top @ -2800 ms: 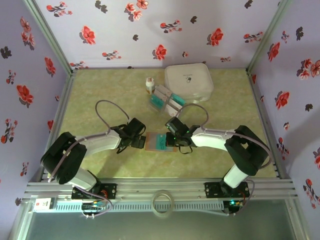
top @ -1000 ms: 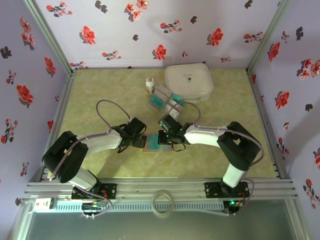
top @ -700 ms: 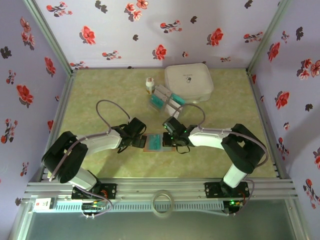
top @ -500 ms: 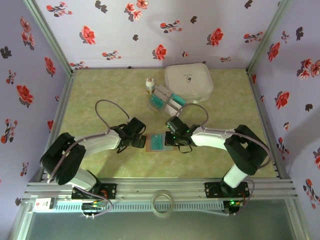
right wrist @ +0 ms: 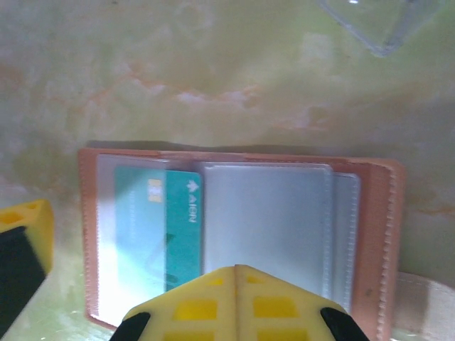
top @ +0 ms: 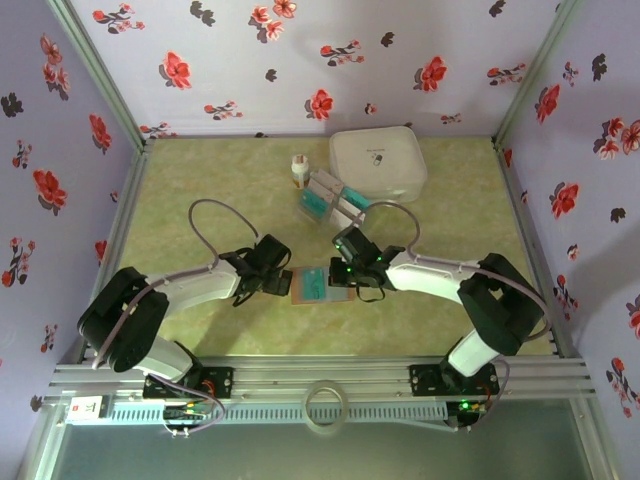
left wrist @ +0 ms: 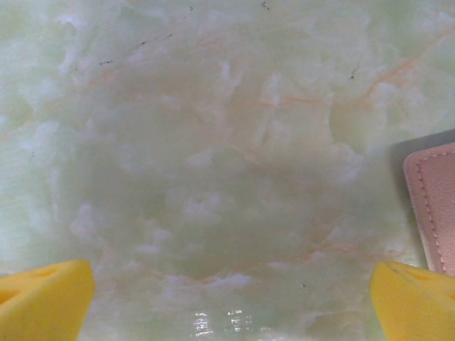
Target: Put the credit cards into the card holder
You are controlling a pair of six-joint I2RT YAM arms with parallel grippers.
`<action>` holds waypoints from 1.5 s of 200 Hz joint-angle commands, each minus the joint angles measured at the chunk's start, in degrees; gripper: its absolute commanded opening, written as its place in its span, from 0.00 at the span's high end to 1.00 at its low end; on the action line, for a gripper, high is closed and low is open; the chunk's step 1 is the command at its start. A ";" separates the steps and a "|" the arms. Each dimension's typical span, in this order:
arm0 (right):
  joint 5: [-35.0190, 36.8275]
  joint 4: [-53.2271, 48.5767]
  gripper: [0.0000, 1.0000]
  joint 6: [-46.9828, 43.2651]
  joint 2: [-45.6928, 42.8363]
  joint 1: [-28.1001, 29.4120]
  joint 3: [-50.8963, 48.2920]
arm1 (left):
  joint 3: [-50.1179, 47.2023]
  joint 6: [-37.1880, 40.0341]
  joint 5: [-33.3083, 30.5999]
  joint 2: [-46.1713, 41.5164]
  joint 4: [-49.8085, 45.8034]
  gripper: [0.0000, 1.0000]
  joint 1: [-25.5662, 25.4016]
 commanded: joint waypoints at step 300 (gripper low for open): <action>-1.87 5.24 1.00 2.44 5.91 3.03 0.30 | 0.63 -0.63 0.41 3.64 0.24 0.00 0.00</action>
